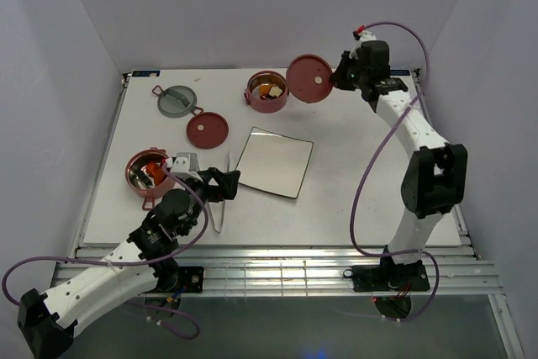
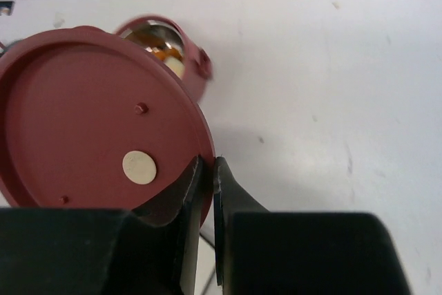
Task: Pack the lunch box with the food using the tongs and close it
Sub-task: Pick up the box lid from the center of the board, then place the box lid in the packing box.
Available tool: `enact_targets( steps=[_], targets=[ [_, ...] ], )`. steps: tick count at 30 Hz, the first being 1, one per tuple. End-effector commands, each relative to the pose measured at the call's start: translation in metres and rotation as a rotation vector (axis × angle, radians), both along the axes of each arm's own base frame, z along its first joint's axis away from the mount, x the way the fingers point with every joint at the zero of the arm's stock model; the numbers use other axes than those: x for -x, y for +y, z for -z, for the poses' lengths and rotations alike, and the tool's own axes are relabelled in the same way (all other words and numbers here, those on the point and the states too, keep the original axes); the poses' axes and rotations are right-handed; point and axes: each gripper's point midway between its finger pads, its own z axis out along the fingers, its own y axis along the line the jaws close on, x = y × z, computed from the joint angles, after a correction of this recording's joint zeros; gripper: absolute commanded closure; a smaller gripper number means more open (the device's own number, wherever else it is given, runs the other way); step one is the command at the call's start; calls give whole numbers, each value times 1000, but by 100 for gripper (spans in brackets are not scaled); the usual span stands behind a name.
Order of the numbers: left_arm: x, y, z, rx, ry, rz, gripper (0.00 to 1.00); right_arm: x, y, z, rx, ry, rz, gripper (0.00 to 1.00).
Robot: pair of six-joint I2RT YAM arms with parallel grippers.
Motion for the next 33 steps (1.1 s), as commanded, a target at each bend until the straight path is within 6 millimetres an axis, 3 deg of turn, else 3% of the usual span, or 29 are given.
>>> enact_targets(
  steps=[1, 2, 3, 4, 5, 6, 8, 9, 14, 22, 33],
  targets=[
    [-2, -5, -1, -2, 6, 8, 4, -43, 51, -37, -40, -101, -58, 92],
    [-2, -6, 3, -14, 18, 10, 4, -52, 58, -40, -47, -106, -62, 92],
    [-3, -7, 3, -18, 21, 11, 4, -66, 71, -19, -51, -68, -66, 92],
    [-3, -7, 2, -16, 20, 11, 4, -78, 78, -43, -71, -122, -65, 92],
    [-3, -7, 3, -20, 22, 11, 4, -85, 84, -45, -84, -132, -67, 92],
    [-4, -7, 3, -22, 19, 9, 4, -96, 93, -26, -88, -113, -71, 92],
    [-4, -6, 3, -26, 20, 3, 4, -111, 103, -39, -133, -177, -64, 92],
    [-4, -5, 3, -25, 19, 1, 4, -117, 109, -27, -143, -169, -63, 92],
    [-2, -3, -1, -13, 8, 3, 4, -127, 126, -11, -210, -224, -40, 92],
    [-3, -2, 1, -18, 10, -6, 4, -141, 152, 35, -212, -200, -38, 92],
    [-2, -2, 1, -16, 10, -5, 4, -151, 149, 79, -177, -187, -1, 91]
  ],
)
